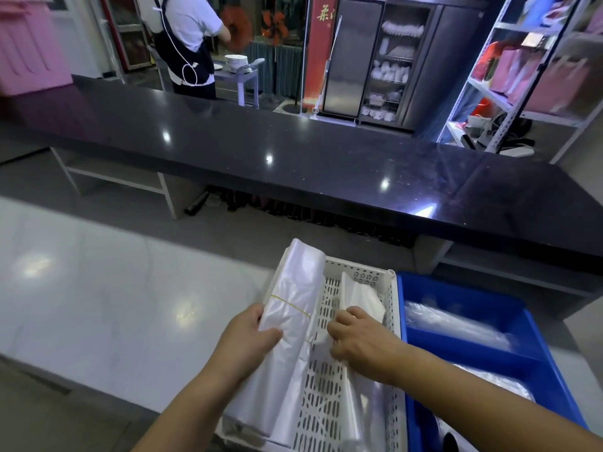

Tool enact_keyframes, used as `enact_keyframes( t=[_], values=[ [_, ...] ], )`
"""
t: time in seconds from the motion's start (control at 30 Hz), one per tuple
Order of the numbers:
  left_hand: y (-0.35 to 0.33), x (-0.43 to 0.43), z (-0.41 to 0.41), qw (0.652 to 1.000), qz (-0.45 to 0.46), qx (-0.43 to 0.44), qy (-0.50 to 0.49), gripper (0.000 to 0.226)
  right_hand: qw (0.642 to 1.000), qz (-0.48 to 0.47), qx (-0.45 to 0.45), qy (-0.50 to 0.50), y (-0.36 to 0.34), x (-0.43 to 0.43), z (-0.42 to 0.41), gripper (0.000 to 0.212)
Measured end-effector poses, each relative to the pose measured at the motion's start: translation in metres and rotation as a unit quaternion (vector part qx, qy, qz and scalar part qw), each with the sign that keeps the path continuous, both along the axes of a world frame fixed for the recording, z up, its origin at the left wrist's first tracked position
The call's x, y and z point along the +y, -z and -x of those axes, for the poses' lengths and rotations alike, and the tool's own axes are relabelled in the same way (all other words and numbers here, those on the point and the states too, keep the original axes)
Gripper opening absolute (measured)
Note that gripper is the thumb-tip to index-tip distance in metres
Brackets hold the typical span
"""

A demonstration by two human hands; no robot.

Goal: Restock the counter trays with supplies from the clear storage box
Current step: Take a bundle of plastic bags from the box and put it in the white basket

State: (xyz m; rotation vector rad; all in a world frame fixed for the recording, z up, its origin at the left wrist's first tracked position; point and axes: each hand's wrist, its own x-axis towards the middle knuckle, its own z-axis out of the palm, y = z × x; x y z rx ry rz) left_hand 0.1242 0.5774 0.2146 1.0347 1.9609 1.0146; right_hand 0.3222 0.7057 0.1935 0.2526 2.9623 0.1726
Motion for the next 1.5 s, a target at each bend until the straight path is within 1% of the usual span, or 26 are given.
enact_keyframes(
  t=[0.1,0.2,0.27,0.3,0.37,0.5,0.57,0.63,0.67,0.7,0.8,0.87,0.9,1.13,1.23,1.3,1.37,1.4,1.43,1.5],
  values=[
    [0.007,0.009,-0.022,1.000,-0.002,0.001,0.025,0.018,1.000,0.000,0.003,0.029,-0.010,0.001,-0.019,0.020],
    [0.020,0.018,-0.050,0.999,0.015,-0.018,0.040,0.017,0.998,-0.034,0.005,0.052,-0.021,0.001,-0.036,0.025],
    [0.032,0.021,-0.067,0.996,0.043,-0.020,0.081,0.039,0.997,-0.034,0.019,0.066,-0.027,-0.001,-0.043,0.031],
    [0.037,0.021,-0.073,0.991,0.060,0.000,0.116,0.047,0.997,-0.029,0.026,0.071,-0.030,-0.002,-0.045,0.034],
    [0.043,0.021,-0.078,0.981,0.084,0.064,0.163,0.054,0.996,-0.016,0.036,0.075,-0.033,-0.002,-0.047,0.037],
    [0.045,0.021,-0.081,0.963,0.091,0.169,0.188,0.059,0.996,-0.010,0.034,0.082,-0.035,-0.005,-0.047,0.034],
    [0.044,0.020,-0.086,0.944,0.093,0.249,0.196,0.064,0.996,-0.014,0.029,0.083,-0.034,-0.005,-0.047,0.033],
    [0.044,0.020,-0.087,0.911,0.082,0.349,0.205,0.070,0.996,-0.016,0.026,0.082,-0.034,-0.004,-0.046,0.033],
    [0.045,0.021,-0.087,0.891,0.065,0.390,0.222,0.073,0.996,-0.017,0.025,0.081,-0.034,-0.004,-0.045,0.033],
    [0.047,0.022,-0.086,0.876,0.041,0.412,0.245,0.073,0.996,-0.019,0.024,0.079,-0.035,-0.003,-0.044,0.032],
    [0.052,0.031,-0.083,0.845,-0.014,0.408,0.346,0.062,0.997,-0.022,0.019,0.075,-0.035,-0.002,-0.041,0.031],
    [0.059,0.036,-0.080,0.817,-0.012,0.413,0.403,0.060,0.997,-0.017,0.019,0.073,-0.036,-0.001,-0.040,0.031],
    [0.063,0.037,-0.078,0.810,-0.005,0.415,0.414,0.060,0.997,-0.015,0.019,0.069,-0.037,-0.001,-0.040,0.030],
    [0.077,0.035,-0.065,0.799,0.008,0.450,0.399,0.065,0.998,-0.023,0.033,0.048,-0.038,0.003,-0.041,0.028],
    [0.074,0.035,-0.063,0.793,0.003,0.449,0.412,0.064,0.998,-0.013,0.040,0.047,-0.034,0.004,-0.040,0.024],
    [0.070,0.034,-0.061,0.799,0.006,0.443,0.406,0.064,0.998,0.004,0.044,0.042,-0.029,0.005,-0.037,0.020],
    [0.060,0.029,-0.053,0.824,0.004,0.433,0.366,0.061,0.998,0.011,0.049,0.034,-0.024,0.005,-0.032,0.018],
    [0.054,0.025,-0.047,0.839,-0.003,0.429,0.334,0.057,0.998,0.011,0.052,0.030,-0.020,0.005,-0.029,0.019],
    [0.046,0.020,-0.041,0.847,-0.019,0.438,0.300,0.053,0.998,0.010,0.055,0.027,-0.016,0.005,-0.026,0.020],
    [0.030,0.007,-0.030,0.844,-0.040,0.479,0.238,0.045,0.998,0.015,0.062,0.021,-0.007,0.004,-0.020,0.030]
  ],
)
